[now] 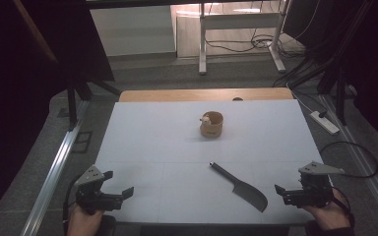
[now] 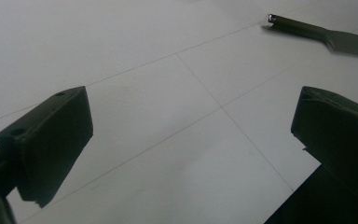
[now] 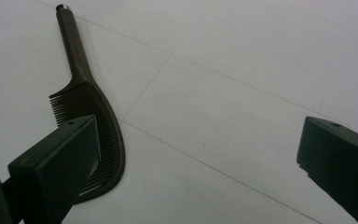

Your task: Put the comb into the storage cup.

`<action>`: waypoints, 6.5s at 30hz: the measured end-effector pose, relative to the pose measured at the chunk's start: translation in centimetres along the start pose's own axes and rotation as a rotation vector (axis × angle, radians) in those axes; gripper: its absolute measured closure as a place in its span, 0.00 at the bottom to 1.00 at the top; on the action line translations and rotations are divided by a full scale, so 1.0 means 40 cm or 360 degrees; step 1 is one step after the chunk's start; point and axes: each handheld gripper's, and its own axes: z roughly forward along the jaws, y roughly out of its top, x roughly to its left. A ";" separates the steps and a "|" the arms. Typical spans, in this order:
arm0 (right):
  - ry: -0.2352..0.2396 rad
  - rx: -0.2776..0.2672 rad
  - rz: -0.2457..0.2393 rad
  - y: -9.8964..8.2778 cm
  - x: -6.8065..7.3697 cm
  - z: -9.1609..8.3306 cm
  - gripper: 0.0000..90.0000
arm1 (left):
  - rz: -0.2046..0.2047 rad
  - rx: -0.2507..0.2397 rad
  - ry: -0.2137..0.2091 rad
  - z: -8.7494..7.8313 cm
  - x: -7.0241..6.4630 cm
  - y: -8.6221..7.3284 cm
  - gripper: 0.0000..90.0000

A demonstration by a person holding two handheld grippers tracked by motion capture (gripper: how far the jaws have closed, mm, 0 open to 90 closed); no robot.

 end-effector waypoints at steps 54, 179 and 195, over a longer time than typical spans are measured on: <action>0.0159 0.0057 -0.0087 0.022 0.014 0.024 0.00 | -0.0036 0.0004 -0.0029 -0.001 0.008 -0.003 0.01; 0.0441 0.0408 -0.0497 0.225 0.232 0.272 0.00 | -0.0037 0.0014 -0.0034 0.003 0.011 0.001 0.02; 0.0463 0.0416 -0.0548 0.248 0.273 0.304 0.07 | -0.0033 0.0016 -0.0042 0.005 0.011 0.001 0.02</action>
